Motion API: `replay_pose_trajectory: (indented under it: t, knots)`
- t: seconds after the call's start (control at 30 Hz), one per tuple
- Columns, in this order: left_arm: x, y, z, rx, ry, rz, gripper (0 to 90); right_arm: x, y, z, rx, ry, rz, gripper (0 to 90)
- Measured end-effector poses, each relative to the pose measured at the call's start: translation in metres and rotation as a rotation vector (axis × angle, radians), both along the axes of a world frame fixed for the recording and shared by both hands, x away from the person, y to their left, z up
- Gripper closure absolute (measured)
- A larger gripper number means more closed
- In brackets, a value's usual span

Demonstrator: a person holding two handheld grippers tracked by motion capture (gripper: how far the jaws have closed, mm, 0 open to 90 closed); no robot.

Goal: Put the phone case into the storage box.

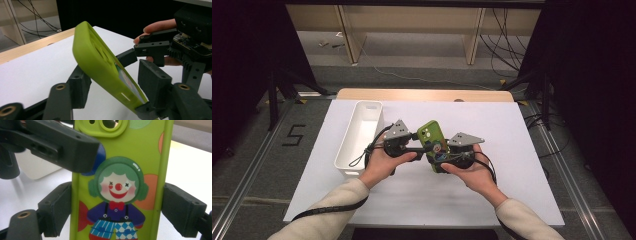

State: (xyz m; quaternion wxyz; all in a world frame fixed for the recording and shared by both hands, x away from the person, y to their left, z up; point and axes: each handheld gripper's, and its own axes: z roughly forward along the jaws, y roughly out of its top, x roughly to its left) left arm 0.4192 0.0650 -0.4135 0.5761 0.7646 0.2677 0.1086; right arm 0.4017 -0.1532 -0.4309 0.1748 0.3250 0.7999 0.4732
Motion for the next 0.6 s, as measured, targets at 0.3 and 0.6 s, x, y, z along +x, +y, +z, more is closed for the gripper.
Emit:
replay_pose_trajectory:
  t: [0.3, 0.6]
  knots:
    - [0.003, -0.005, -0.003, -0.018, 0.044, -0.015, 64.1, -0.001, 0.001, 0.001, -0.025, -0.028, -0.010, 16.4]
    - [-0.003, -0.012, 0.001, -0.026, 0.053, -0.066, 76.3, -0.001, 0.003, 0.000, -0.042, -0.049, -0.028, 16.6]
